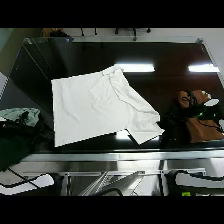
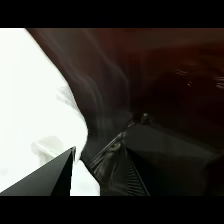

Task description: Fold the shirts.

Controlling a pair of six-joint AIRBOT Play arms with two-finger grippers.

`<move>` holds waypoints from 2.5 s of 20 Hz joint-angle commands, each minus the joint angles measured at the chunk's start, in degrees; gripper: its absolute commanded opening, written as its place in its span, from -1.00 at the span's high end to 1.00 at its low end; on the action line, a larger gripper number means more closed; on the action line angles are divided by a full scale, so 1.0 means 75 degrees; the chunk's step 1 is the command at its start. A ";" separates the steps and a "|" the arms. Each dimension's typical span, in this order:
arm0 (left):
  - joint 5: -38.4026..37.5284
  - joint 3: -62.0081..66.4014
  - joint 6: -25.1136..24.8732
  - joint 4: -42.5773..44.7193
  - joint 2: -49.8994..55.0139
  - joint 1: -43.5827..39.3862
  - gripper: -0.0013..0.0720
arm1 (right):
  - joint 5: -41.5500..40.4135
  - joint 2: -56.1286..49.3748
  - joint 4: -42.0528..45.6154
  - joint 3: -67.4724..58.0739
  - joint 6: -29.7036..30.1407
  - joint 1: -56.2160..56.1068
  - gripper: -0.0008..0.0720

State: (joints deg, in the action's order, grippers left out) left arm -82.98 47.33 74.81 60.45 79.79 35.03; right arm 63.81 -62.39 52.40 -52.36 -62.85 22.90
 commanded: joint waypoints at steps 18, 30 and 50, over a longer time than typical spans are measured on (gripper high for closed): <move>0.1958 0.0877 -0.0256 0.0933 -0.0128 -0.1396 0.93 | 0.0099 -0.0446 -0.0498 0.0219 0.0268 -0.0452 -0.03; 0.2206 0.0889 -0.0376 0.0947 -0.0128 -0.1396 0.93 | -0.0015 -0.0933 -0.1195 0.0233 0.0277 -0.1845 0.05; 0.0705 0.9713 -0.0152 -0.7224 -0.3625 0.2786 0.94 | -0.0117 0.3025 -0.7155 -0.8317 0.2483 0.2040 0.92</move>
State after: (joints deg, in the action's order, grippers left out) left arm -78.87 112.73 70.06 10.76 55.64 45.17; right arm 69.01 -43.51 -3.64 -106.39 -45.01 34.22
